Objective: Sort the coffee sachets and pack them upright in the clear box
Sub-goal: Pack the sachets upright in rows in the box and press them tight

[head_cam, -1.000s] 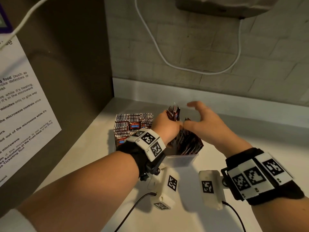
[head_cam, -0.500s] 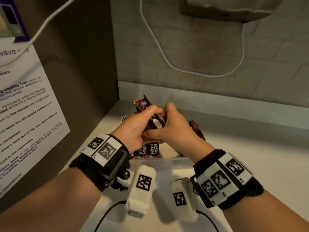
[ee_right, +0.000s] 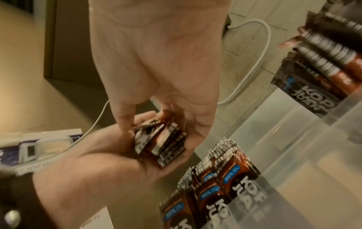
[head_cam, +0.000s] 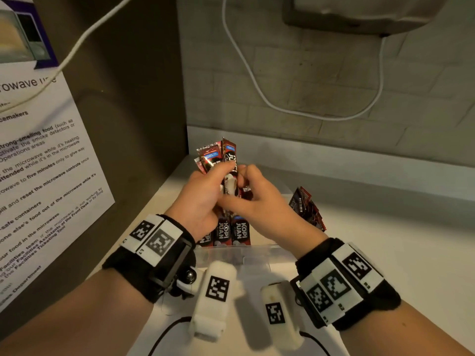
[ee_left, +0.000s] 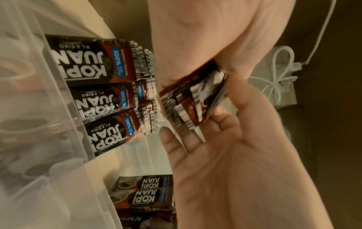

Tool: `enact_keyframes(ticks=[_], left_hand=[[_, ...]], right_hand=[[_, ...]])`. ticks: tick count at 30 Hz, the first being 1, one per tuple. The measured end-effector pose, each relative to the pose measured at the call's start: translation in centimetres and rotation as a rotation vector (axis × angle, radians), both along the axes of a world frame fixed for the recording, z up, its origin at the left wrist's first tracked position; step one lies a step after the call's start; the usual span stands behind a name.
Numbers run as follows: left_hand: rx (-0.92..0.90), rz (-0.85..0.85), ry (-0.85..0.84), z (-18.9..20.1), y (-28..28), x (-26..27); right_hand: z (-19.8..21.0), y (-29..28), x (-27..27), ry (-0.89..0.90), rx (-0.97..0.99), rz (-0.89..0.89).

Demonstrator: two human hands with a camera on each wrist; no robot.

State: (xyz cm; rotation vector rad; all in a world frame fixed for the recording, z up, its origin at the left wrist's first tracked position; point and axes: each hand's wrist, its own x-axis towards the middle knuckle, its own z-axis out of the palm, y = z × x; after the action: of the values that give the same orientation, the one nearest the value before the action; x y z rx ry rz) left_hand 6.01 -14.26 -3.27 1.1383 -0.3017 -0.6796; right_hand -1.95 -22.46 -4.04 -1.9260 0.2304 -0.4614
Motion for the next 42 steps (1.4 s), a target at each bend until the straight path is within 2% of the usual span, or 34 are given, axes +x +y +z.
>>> enact_keyframes(ticks=[5, 10, 14, 19, 23, 29, 33, 36, 39, 42], left_hand=[[-0.022, -0.054, 0.022, -0.2, 0.6, 0.8], [-0.025, -0.056, 0.041, -0.3, 0.3, 0.8], [-0.039, 0.025, 0.064, -0.4, -0.3, 0.5], [-0.058, 0.051, 0.019, -0.5, -0.1, 0.8], [-0.074, -0.010, -0.048, 0.0, 0.6, 1.6], [-0.046, -0.016, -0.030, 0.0, 0.3, 1.8], [-0.008, 0.021, -0.048, -0.3, -0.5, 1.3], [0.003, 0.057, -0.039, -0.4, -0.8, 1.3], [-0.006, 0.098, 0.043, -0.3, -0.4, 2.3], [-0.045, 0.119, 0.126, 0.0, 0.4, 3.5]], right_hand=[[0.1, -0.4, -0.1, -0.062, 0.227, -0.071], [0.0, -0.6, 0.2, -0.087, 0.203, -0.178], [0.1, -0.4, 0.5, -0.127, 0.226, -0.263], [0.7, -0.5, 0.3, -0.140, 0.318, -0.251], [1.0, -1.5, -0.4, -0.079, 0.446, -0.198], [1.3, -2.6, -0.9, 0.079, 0.340, -0.220], [1.5, -2.1, -0.5, 0.042, 0.287, -0.308], [1.1, -1.8, 0.4, -0.002, 0.412, -0.369], [0.3, -2.5, 1.4, -0.108, 0.494, -0.551], [-1.5, -3.3, 2.3, -0.091, 0.381, -0.751]])
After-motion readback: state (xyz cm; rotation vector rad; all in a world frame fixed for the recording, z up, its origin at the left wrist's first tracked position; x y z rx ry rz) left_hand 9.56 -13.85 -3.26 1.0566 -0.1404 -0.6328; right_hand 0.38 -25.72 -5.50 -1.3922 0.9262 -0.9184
